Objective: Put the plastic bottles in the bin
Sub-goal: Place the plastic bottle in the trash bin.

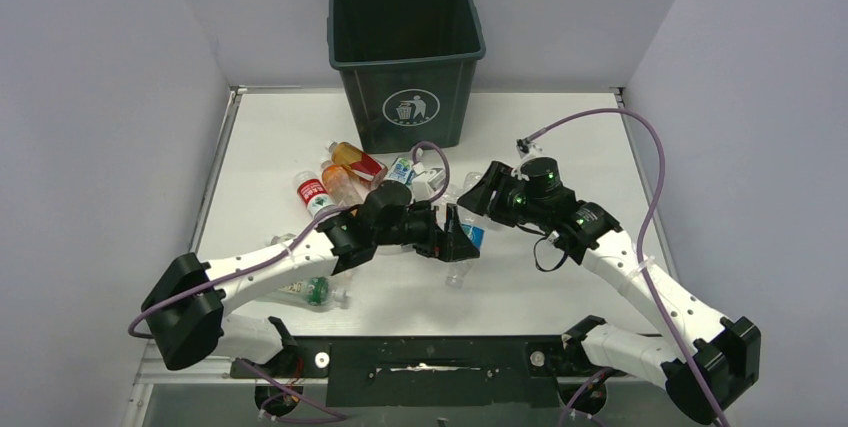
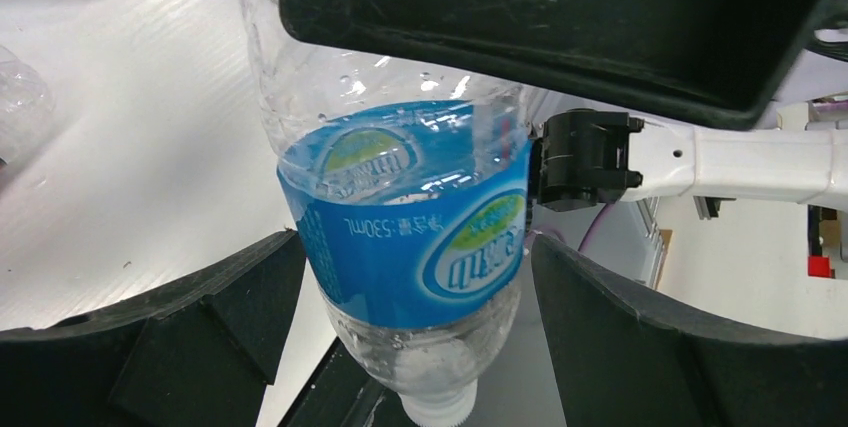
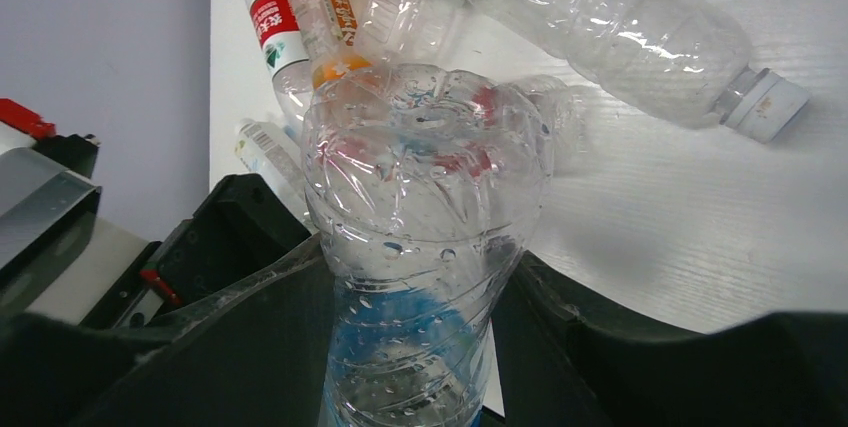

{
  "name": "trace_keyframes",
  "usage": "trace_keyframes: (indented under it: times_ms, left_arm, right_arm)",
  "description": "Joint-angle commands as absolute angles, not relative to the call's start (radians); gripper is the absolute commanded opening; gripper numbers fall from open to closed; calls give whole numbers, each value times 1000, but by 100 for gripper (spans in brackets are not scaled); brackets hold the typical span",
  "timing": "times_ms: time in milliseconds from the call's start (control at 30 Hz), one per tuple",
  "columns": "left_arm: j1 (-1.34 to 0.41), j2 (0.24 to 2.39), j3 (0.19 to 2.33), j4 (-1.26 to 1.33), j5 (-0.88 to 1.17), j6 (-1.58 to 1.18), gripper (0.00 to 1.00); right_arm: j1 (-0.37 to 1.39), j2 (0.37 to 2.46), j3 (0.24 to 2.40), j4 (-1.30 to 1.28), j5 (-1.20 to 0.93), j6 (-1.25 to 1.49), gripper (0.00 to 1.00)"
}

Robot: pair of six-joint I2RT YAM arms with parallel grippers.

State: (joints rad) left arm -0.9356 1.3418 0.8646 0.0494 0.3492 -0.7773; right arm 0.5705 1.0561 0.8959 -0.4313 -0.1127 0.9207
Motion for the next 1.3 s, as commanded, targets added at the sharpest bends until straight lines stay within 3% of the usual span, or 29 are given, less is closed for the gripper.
trace_keyframes:
  times_ms: [0, 67, 267, 333, 433, 733, 1267]
  left_arm:
    - [-945, 1352, 923, 104, 323, -766, 84]
    - [-945, 1356, 926, 103, 315, -765, 83]
    - [-945, 1356, 933, 94, 293, -764, 66]
    - [-945, 1361, 936, 90, 292, -767, 52]
    - [-945, 1374, 950, 73, 293, -765, 45]
    - [-927, 1355, 989, 14, 272, -731, 44]
    - [-705, 1389, 1320, -239, 376, -587, 44]
  right_arm:
    - [584, 1041, 946, -361, -133, 929, 52]
    - [585, 1047, 946, -358, -134, 930, 52]
    - [586, 1052, 942, -357, -135, 929, 52]
    - [586, 1050, 942, -357, -134, 930, 53]
    - [586, 1049, 941, -360, -132, 931, 56]
    - [585, 1005, 995, -461, -51, 914, 98]
    - [565, 854, 1083, -672, 142, 906, 98]
